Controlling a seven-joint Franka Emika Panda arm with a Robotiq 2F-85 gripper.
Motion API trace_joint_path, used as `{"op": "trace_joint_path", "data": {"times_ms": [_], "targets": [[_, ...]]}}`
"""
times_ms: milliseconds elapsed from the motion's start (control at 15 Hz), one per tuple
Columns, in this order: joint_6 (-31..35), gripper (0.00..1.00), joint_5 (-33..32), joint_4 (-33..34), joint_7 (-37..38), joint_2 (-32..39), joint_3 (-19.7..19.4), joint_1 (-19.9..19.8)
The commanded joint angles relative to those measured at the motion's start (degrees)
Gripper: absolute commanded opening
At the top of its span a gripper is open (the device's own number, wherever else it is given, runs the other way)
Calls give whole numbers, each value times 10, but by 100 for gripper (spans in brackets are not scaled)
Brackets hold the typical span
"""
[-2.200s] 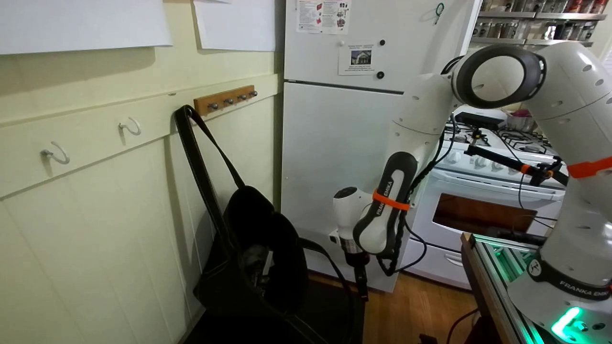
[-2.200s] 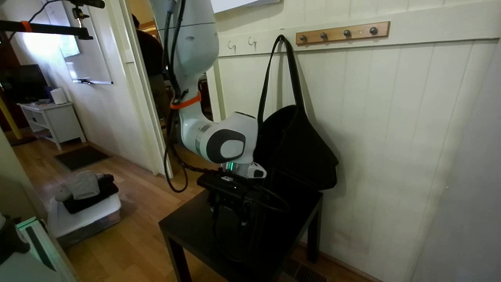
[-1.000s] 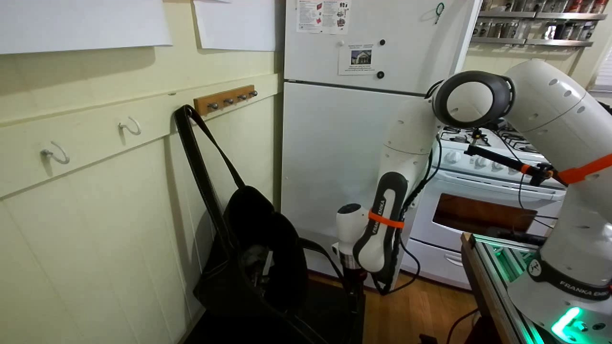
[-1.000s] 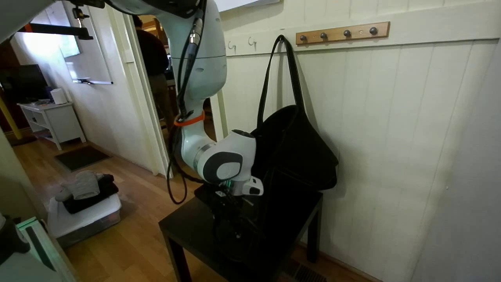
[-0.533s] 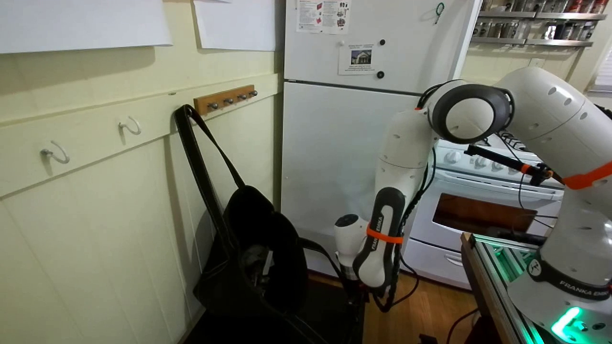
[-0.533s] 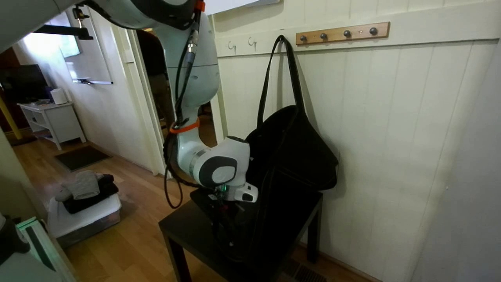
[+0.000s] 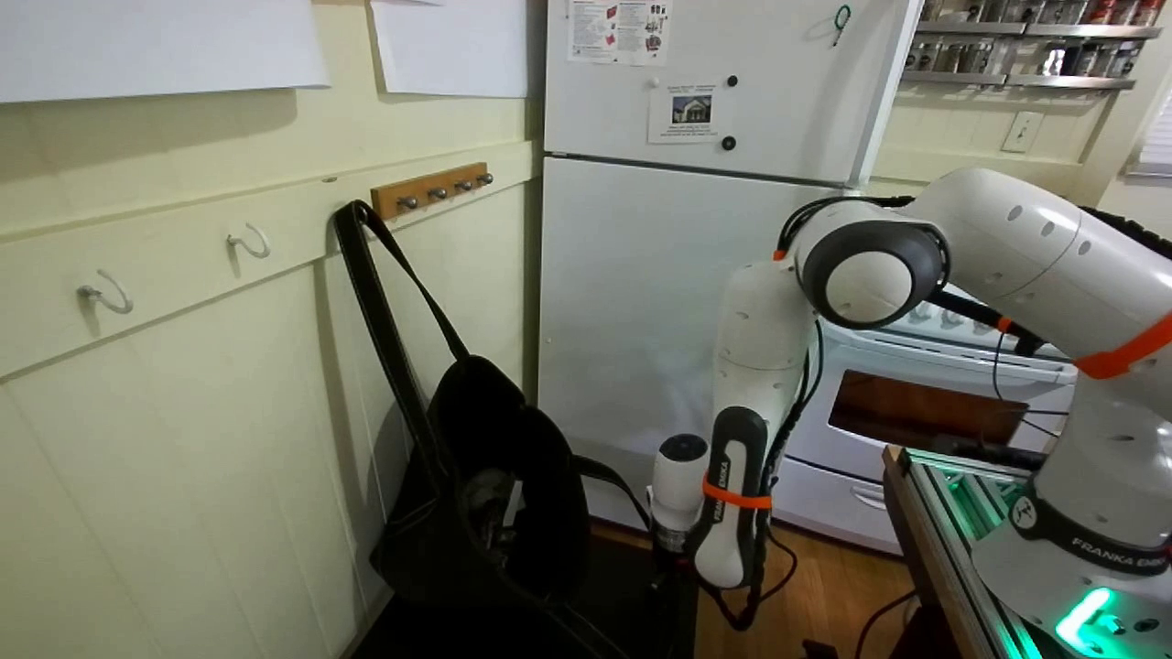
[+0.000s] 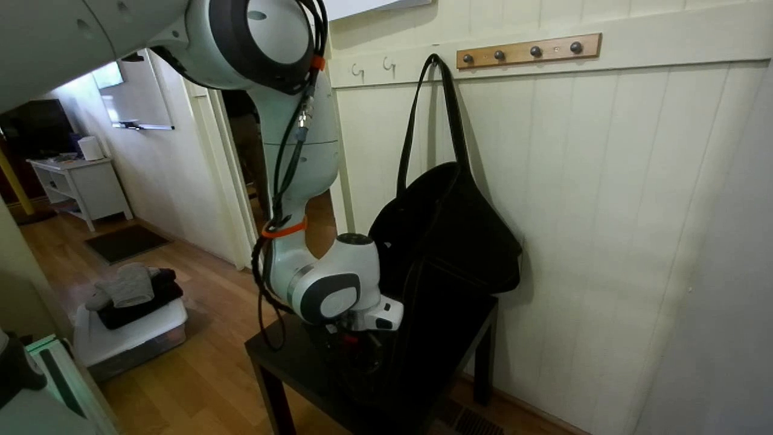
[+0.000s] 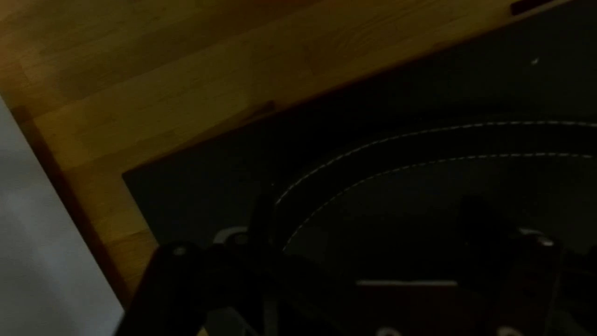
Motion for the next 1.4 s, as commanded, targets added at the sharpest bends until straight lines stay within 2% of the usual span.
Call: {"op": "trace_joint_path", "data": {"times_ms": [0,267,600,733,1067,1333], "targets": [[35,100,19,42,9,45,9,-5],[40,100,22,55,7,59,34,-31],[24,100,29,30,11,38,54,-48],[18,100,39,13,23,24,46,-36],[-4,100,53,-19,32,3,46,-35],[-13,100,49,-3,29,15,38,-32]]}}
